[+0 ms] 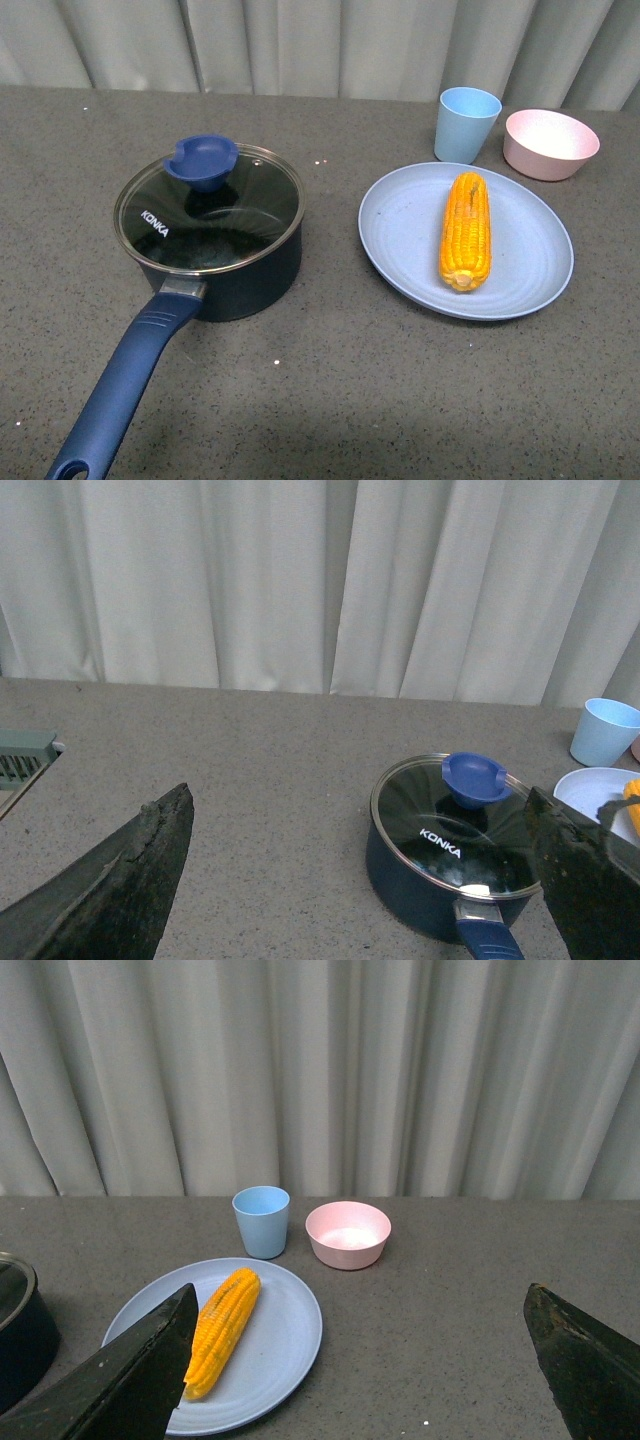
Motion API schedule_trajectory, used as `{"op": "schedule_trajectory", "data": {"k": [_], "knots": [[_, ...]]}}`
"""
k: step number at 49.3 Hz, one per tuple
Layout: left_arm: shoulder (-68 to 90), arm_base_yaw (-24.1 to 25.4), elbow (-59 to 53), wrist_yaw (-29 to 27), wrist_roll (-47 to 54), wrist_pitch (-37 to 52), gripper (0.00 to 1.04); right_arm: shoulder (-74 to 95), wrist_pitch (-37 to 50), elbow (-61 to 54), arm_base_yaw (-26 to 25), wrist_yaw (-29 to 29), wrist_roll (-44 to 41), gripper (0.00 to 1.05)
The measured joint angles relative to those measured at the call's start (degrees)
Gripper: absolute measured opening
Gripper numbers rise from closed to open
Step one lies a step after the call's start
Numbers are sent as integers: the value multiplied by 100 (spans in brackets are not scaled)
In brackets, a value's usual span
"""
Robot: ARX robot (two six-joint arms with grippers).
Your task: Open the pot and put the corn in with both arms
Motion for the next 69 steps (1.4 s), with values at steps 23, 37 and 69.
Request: {"op": "schedule_trajectory", "data": {"k": [23, 37, 69], "knots": [[0, -2, 0, 0, 0, 0, 98, 0, 0, 0, 0, 2, 0, 96], [0, -2, 0, 0, 0, 0, 98, 0, 0, 0, 0, 0, 0, 96], [8035, -2166, 1473, -758, -1054, 5547, 98, 0, 0, 0, 0, 0, 0, 96]]}}
